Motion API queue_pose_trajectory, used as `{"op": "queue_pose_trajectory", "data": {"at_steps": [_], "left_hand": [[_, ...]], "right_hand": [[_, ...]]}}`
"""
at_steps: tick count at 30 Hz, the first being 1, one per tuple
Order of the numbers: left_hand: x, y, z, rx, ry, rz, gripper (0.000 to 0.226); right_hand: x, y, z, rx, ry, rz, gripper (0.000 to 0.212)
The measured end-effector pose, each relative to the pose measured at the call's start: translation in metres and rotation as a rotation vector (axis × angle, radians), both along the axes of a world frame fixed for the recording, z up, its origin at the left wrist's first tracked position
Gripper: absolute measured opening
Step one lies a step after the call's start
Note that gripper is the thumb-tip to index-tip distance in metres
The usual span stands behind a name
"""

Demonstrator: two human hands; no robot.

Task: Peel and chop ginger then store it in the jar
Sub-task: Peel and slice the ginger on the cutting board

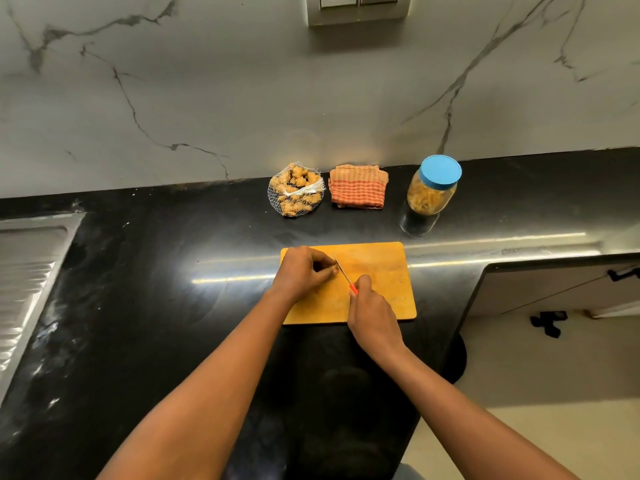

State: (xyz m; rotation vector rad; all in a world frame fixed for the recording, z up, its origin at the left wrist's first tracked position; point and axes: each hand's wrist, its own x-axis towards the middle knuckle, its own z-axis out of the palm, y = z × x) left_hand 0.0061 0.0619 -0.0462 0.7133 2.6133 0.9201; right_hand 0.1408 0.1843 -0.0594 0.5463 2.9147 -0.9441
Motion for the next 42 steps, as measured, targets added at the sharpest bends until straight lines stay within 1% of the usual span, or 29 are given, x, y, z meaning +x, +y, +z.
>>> {"op": "queue_pose_trajectory", "data": {"at_steps": [2, 10, 21, 29, 42], "left_hand": [[0.0, 0.0, 0.0, 0.008, 0.035, -0.016, 0.022], [0.001, 0.0, -0.009, 0.051, 0.07, 0.002, 0.019], [0.001, 0.001, -0.012, 0.056, 0.061, 0.01, 0.016], [0.001, 0.0, -0.01, 0.048, 0.077, -0.002, 0.015], [0.002, 0.001, -0.009, 0.032, 0.098, 0.007, 0.016]], "right_hand": [[0.0, -0.001, -0.001, -0.007, 0.007, -0.002, 0.011], [-0.004, -0.002, -0.002, 0.017, 0.044, 0.017, 0.012], [-0.005, -0.004, -0.006, 0.022, 0.085, -0.001, 0.013], [-0.014, -0.008, -0.006, 0.029, 0.086, -0.013, 0.013], [-0.005, -0.012, -0.006, 0.021, 0.054, -0.044, 0.009]]}}
